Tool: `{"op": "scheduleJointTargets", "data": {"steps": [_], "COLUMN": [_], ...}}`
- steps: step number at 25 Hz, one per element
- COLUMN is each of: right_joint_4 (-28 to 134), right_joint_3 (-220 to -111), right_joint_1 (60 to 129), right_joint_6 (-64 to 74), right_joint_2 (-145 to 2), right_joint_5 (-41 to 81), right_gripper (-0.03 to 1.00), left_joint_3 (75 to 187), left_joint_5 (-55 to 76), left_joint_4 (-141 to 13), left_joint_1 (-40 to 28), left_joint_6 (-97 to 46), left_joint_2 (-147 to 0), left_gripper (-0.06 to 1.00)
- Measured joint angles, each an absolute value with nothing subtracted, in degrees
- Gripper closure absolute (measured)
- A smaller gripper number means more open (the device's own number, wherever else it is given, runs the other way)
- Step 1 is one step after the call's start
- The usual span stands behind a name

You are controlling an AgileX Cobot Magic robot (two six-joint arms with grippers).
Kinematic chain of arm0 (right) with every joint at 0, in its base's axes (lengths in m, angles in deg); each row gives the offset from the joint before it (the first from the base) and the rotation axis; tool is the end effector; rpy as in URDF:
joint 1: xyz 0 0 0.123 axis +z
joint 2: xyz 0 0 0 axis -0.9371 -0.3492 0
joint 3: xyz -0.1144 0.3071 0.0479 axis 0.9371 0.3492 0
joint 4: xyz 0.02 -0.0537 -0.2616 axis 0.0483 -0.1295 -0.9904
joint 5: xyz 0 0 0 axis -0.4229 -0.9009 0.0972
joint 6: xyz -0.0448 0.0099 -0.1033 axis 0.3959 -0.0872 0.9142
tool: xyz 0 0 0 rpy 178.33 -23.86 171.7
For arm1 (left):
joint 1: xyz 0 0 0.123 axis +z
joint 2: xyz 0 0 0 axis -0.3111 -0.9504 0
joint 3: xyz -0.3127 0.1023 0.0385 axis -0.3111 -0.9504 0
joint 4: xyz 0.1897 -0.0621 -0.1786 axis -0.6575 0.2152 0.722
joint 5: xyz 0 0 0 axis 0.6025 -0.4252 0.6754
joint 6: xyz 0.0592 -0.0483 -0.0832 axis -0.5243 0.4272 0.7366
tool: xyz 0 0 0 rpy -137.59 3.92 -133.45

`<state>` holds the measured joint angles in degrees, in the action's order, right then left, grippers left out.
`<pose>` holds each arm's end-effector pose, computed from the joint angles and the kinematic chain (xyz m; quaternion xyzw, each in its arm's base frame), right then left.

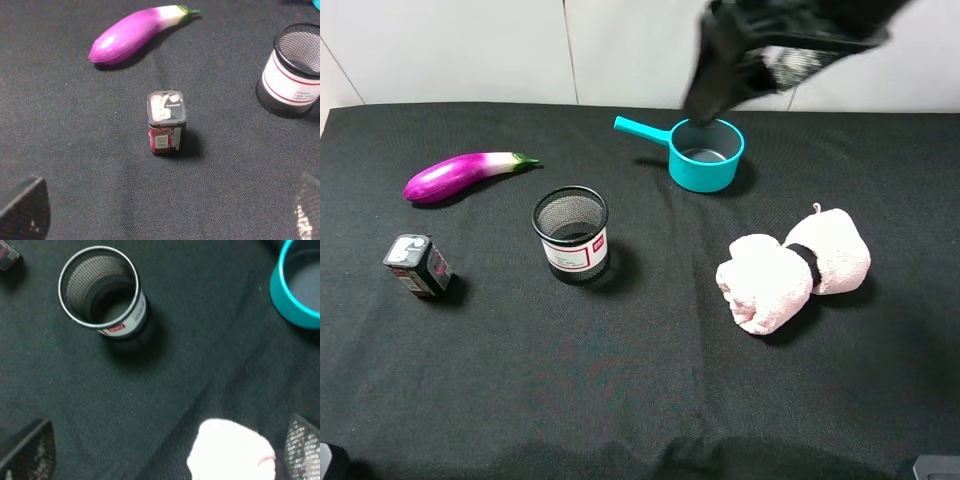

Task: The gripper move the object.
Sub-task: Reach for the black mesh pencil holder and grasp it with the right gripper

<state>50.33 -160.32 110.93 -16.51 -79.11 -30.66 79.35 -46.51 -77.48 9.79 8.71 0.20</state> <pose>0.2248 0.2108 0.3726 -0.3377 0.9049 0.1320 0.2228 -0.0170 0.0024 0.2719 0.0622 0.8530 -0.0377 0.5167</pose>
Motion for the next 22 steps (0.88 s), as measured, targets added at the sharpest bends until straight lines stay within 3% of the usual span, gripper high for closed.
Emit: {"op": "scheduleJointTargets", "data": {"steps": [12,22], "right_joint_4": [49.7,50.0], "right_joint_3": [-172.8,-174.3], "right_joint_1": [115.4,115.4], "right_joint_6": [-21.6,-27.2], "right_joint_2": [-94.6,-101.9], "right_joint_5": [-35.2,-33.5], "right_gripper": [0.27,0.27], "left_joint_3": [79.3,79.3], "left_joint_5": [-46.5,-46.5], "left_joint_4": [-77.5,-77.5], "left_joint_1": [9.8,9.8], "left_joint_6": [8.7,8.7], "left_joint_2": [0.2,0.2], "left_gripper": [-0.02,-0.02]}}
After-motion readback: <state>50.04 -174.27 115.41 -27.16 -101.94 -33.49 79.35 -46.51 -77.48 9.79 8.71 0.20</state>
